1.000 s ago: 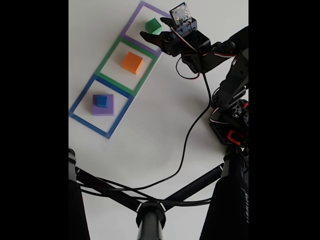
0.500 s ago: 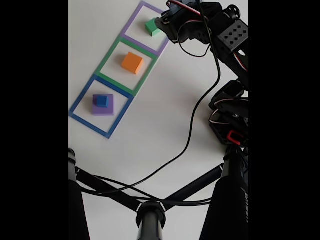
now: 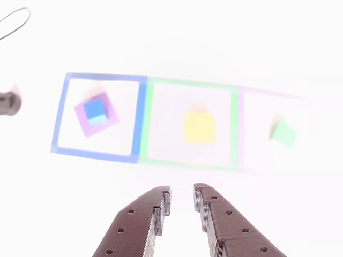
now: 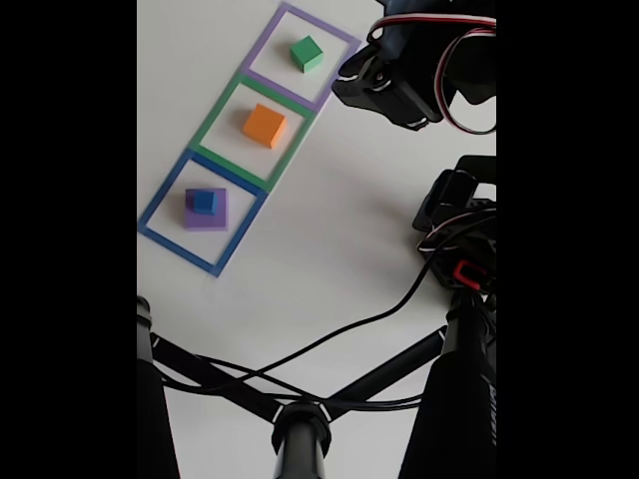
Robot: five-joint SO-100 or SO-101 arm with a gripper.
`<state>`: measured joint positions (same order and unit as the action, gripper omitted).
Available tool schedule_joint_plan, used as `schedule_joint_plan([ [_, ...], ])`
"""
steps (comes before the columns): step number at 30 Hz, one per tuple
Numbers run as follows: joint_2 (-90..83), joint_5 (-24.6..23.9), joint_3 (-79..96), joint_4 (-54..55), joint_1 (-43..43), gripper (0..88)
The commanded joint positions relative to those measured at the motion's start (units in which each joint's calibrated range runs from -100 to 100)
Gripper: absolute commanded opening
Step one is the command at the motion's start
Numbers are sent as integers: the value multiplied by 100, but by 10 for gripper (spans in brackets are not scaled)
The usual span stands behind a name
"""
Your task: Tower of hanoi
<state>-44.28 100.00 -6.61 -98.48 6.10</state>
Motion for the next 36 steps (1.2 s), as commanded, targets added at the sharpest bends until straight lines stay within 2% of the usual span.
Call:
schedule_joint_plan([
  [1, 56, 0, -293, -136, 512, 1],
  [16, 161, 0, 152, 155, 1528, 4],
  [18, 64, 0, 743, 568, 1547, 31],
  [19, -17, 0, 1089, 827, 1509, 75],
  [22, -437, 0, 2598, 2107, 1384, 167],
  [29, -1155, 0, 6189, 5823, 1288, 291],
  [36, -469, 0, 8261, 9297, 1269, 334],
])
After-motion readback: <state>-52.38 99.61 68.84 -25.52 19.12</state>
